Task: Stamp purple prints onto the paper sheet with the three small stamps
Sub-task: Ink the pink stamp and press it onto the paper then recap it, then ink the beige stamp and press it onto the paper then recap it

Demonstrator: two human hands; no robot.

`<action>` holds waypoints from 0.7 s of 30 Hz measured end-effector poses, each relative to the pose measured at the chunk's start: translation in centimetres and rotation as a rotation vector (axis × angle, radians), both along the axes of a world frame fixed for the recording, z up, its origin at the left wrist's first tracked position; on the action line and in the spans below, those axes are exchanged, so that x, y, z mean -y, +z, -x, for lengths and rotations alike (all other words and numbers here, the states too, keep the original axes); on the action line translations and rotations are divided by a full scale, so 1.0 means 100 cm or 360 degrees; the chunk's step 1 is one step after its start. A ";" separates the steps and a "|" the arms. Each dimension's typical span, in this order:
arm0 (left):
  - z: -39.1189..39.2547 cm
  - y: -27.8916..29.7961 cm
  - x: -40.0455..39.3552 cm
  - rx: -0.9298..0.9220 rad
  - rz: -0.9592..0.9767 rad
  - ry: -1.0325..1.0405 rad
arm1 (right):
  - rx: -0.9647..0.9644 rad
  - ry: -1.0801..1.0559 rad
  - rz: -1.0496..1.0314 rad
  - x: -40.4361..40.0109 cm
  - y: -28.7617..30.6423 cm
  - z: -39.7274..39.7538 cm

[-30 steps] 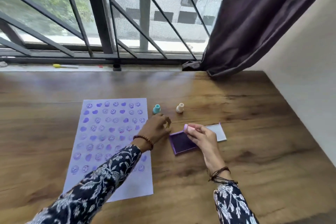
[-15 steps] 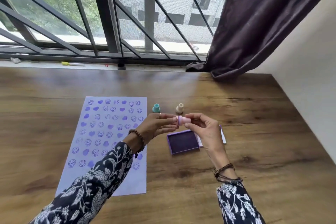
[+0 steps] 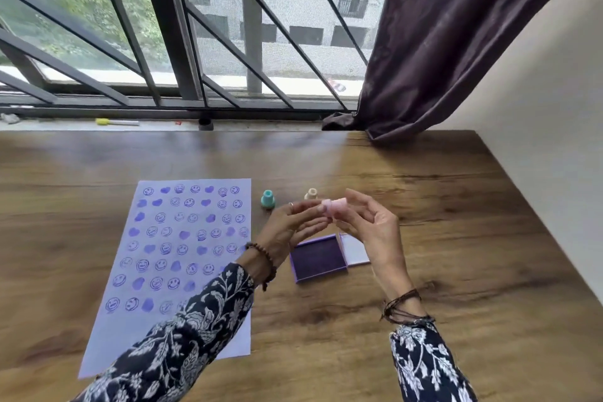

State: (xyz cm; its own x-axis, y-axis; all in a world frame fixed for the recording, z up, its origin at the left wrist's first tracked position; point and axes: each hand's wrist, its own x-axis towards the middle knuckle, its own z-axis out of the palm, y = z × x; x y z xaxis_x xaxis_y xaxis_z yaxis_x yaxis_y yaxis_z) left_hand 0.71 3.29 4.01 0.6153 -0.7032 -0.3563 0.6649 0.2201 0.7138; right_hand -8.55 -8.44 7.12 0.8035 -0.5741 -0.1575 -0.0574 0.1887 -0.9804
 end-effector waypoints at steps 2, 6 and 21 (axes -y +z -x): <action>0.008 -0.006 0.013 -0.0025 0.0048 0.0044 | 0.0022 -0.0073 -0.0128 0.003 -0.008 0.003; 0.013 -0.015 0.034 0.0386 -0.0212 -0.0044 | -0.0052 -0.0075 0.0111 0.021 -0.022 0.006; 0.003 -0.038 0.075 0.1494 -0.1116 -0.0070 | -0.0469 -0.0315 0.0888 0.058 -0.054 -0.031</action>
State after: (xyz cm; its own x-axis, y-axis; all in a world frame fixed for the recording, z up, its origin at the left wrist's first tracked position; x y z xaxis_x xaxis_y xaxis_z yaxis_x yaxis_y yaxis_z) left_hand 0.38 -4.26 0.23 0.8228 -0.5605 -0.0938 -0.1898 -0.4266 0.8843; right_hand -5.42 -14.28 1.73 0.6430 -0.7658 0.0096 -0.3545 -0.3087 -0.8826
